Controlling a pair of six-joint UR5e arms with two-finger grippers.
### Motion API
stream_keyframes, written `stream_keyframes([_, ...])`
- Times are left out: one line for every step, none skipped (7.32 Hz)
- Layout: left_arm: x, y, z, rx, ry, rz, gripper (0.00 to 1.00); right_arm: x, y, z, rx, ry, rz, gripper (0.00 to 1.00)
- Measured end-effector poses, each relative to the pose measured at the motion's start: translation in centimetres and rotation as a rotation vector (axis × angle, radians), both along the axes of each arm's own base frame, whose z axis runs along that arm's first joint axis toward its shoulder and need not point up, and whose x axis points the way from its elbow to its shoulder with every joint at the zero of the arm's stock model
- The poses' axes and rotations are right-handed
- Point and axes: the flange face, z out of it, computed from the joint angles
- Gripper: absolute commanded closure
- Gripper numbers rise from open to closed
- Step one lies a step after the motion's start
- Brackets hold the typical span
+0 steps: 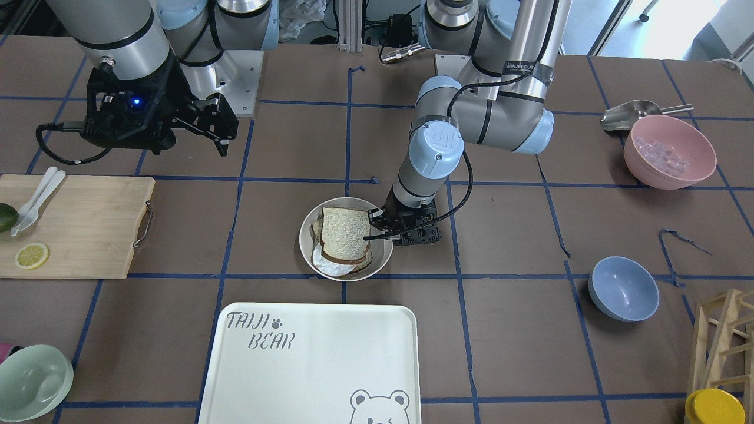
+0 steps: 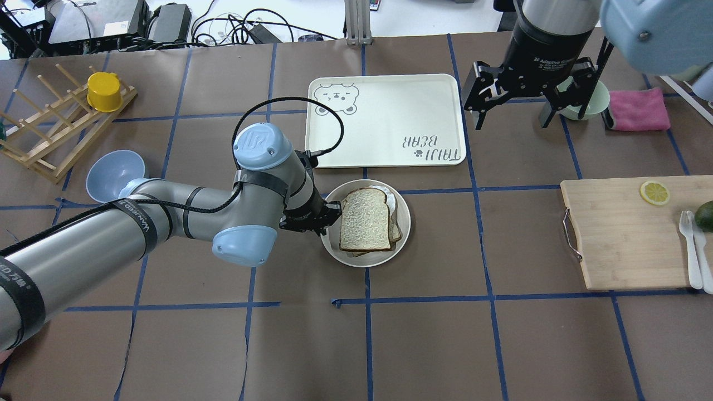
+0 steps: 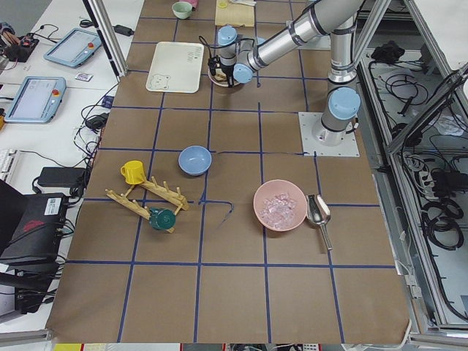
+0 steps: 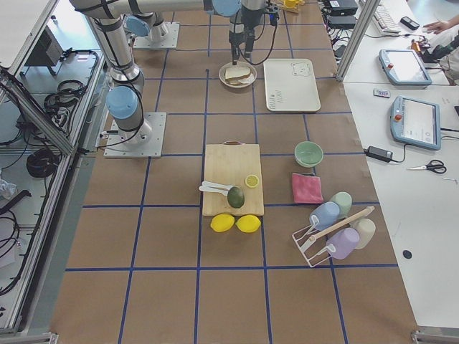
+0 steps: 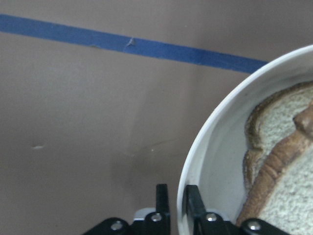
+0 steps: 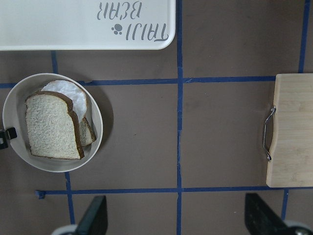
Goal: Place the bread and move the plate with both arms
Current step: 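Grasp the white plate's rim with the left gripper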
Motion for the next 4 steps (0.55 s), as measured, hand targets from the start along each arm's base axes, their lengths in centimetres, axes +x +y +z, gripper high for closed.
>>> stream_keyframes([0.0, -0.2, 0.2, -0.007, 0.001, -0.002, 1.00, 0.0, 0.0, 0.0, -0.001, 0.004, 0.000, 0.00])
stream_keyframes([-0.1, -0.6, 0.9, -0.021, 0.004, -0.001, 1.00, -0.1, 0.0, 0.0, -0.002, 0.006, -0.001, 0.00])
stream_keyframes([-0.2, -0.9, 1.8, -0.041, 0.010, 0.002, 1.00, -0.1, 0.0, 0.0, -0.003, 0.007, -0.001, 0.00])
stream_keyframes([-0.3, -1.0, 2.6, -0.055, 0.021, 0.006, 1.00, -0.1, 0.0, 0.0, -0.004, 0.009, -0.001, 0.00])
